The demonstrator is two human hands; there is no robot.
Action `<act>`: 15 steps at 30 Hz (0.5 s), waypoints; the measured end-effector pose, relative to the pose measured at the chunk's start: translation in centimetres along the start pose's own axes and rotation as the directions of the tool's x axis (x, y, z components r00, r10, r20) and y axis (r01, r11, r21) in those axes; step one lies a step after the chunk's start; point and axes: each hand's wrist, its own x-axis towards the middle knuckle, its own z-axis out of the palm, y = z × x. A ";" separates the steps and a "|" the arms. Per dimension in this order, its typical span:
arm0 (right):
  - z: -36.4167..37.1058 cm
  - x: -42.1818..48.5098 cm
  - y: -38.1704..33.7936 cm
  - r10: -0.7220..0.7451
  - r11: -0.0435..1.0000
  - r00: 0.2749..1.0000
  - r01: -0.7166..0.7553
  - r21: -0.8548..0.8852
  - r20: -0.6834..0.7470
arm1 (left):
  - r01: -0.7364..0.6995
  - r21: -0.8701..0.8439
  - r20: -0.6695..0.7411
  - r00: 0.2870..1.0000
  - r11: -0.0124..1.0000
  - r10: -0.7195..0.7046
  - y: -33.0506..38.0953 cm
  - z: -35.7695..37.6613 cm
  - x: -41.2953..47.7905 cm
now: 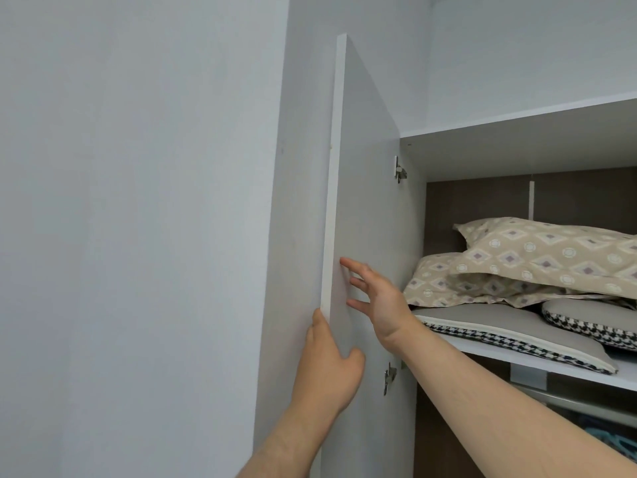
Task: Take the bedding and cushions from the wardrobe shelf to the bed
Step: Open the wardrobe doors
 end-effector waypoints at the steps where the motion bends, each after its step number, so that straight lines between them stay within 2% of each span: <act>1: -0.2 0.0 0.0 0.004 1.000 1.000 -0.004 -0.001 -0.005 | -0.004 0.004 0.004 1.000 1.000 0.004 0.0 0.1 -0.2; 4: -1.4 -0.3 0.1 -0.001 1.000 1.000 0.001 -0.031 -0.023 | -0.066 0.069 -0.067 0.995 0.995 0.071 0.2 0.7 -0.6; 6: -2.6 -0.5 0.0 -0.015 0.999 0.998 0.012 -0.051 -0.062 | -0.171 0.131 -0.165 0.967 0.976 0.192 0.8 1.0 -0.8; 8: -4.9 -0.9 -0.2 -0.038 0.996 0.992 0.028 -0.082 -0.119 | -0.314 0.125 -0.180 0.926 0.941 0.333 1.9 1.9 -0.8; 11: -9.2 -2.0 -0.7 -0.061 0.991 0.979 0.035 -0.130 -0.197 | -0.415 0.043 -0.120 0.901 0.909 0.417 3.1 3.9 0.2; 15: -16.2 -3.8 -1.7 -0.084 0.982 0.952 0.029 -0.185 -0.296 | -0.402 -0.137 -0.072 0.915 0.905 0.396 4.0 8.0 2.1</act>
